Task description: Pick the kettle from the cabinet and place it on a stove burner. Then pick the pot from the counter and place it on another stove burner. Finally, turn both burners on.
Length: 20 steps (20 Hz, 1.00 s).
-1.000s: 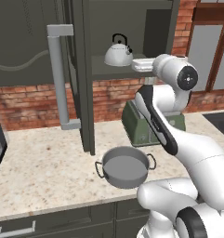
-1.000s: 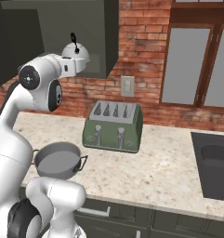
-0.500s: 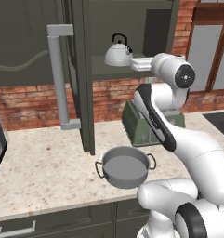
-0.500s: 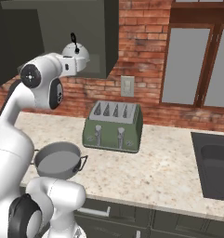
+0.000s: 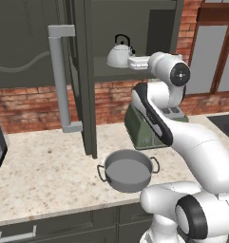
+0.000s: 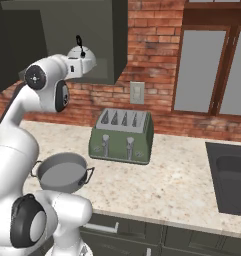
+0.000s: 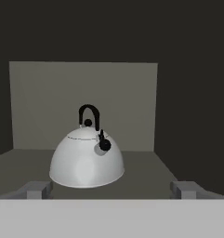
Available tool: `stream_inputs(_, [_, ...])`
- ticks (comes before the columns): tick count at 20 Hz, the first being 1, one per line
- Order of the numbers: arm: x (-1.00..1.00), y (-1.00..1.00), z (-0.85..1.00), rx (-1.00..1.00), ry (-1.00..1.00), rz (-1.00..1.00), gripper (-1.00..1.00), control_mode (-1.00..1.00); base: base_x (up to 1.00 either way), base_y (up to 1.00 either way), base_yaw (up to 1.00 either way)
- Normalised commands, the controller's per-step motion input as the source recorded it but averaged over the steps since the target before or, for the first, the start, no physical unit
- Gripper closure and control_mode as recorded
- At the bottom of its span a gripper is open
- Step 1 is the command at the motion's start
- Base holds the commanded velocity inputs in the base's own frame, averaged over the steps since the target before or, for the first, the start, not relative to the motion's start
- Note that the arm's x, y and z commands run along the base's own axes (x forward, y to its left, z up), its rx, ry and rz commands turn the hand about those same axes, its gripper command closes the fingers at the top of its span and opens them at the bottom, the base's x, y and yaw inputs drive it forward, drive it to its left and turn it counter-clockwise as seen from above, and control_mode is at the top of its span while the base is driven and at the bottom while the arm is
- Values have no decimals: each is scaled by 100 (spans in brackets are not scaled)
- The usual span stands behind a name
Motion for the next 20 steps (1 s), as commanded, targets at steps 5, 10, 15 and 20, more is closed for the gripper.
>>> stream_inputs(5, [34,4,0,0,0,0,-100,-100,0,0,0])
stream_inputs(10, [35,4,1,0,0,0,-100,-100,0,0,0])
stream_inputs(15, [30,7,1,0,0,0,-100,-100,0,0,0])
stream_inputs(20, [21,8,0,-1,0,0,-100,-100,0,0,0])
